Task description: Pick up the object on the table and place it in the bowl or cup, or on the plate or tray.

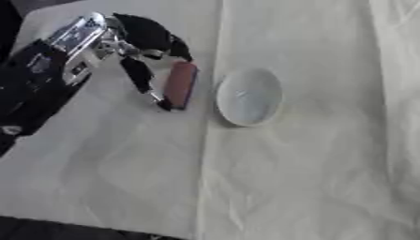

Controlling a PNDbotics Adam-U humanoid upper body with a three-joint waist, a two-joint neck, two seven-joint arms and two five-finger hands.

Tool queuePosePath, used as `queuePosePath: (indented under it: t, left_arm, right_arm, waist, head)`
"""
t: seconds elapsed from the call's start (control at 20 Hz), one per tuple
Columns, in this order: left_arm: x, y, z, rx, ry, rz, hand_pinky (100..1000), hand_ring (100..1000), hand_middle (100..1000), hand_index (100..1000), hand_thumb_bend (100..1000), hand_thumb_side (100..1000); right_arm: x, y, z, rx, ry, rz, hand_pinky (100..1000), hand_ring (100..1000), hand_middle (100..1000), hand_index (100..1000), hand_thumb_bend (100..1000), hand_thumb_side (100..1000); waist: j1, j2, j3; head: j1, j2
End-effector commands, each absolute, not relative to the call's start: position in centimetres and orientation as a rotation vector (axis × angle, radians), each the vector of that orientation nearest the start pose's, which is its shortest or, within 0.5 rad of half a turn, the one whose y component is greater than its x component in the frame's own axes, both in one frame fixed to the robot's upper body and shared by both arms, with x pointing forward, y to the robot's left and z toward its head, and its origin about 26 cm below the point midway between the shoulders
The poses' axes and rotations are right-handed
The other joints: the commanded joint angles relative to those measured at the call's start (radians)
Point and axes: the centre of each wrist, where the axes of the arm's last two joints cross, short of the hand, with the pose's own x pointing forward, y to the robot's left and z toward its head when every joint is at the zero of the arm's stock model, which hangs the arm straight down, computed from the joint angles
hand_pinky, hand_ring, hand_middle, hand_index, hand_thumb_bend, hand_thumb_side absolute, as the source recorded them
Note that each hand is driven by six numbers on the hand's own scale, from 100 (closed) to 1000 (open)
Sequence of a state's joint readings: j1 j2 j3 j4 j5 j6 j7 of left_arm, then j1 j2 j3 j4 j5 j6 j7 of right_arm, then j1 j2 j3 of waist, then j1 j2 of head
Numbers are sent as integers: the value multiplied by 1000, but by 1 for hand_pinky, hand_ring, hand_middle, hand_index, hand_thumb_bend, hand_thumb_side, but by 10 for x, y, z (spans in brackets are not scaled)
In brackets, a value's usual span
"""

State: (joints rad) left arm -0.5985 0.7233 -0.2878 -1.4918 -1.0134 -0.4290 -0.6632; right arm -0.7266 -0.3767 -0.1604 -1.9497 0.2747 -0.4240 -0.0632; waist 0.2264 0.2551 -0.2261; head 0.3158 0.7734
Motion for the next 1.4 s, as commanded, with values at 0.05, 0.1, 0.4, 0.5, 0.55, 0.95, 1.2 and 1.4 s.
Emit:
queuePosePath:
  t: [0.05,0.1,0.4,0.5,0.55,0.95,1.2,1.4]
  left_arm:
    - [387,309,205,982,-1004,-2229,761,770,888,973,747,951]
    - [387,309,204,980,-1000,-2231,761,769,888,973,746,953]
    - [388,309,198,971,-984,-2233,760,768,887,972,742,965]
    - [389,310,194,965,-975,-2233,760,768,886,971,741,970]
    - [389,310,192,963,-969,-2234,760,768,886,971,741,970]
    - [389,309,179,953,-935,-2254,762,765,881,968,741,985]
    - [387,310,178,954,-938,-2268,764,765,878,965,740,988]
    - [385,310,178,953,-937,-2274,765,765,877,964,746,988]
  right_arm:
    - [311,-263,343,589,2994,-473,575,662,882,845,100,593]
    - [311,-263,343,588,2993,-473,575,662,882,845,100,592]
    - [311,-262,344,581,2989,-476,574,659,882,845,100,592]
    - [311,-262,345,577,2987,-476,574,659,882,845,100,592]
    - [311,-261,345,576,2985,-475,574,659,882,845,100,592]
    - [311,-261,346,574,2984,-472,573,657,882,846,100,591]
    - [311,-262,345,576,2989,-471,573,657,882,847,100,591]
    - [310,-262,344,576,2992,-471,572,656,882,847,100,591]
  waist:
    - [-7,-13,-1]
    - [-7,-12,-1]
    - [-5,-7,-6]
    - [-5,-4,-8]
    - [-5,-3,-10]
    - [-4,2,-14]
    - [-4,1,-12]
    - [-4,0,-10]
  head:
    - [-3,-3]
    - [-3,-3]
    - [-2,-3]
    - [-1,-3]
    - [-1,-3]
    - [-2,-3]
    - [-3,-3]
    - [-4,-3]
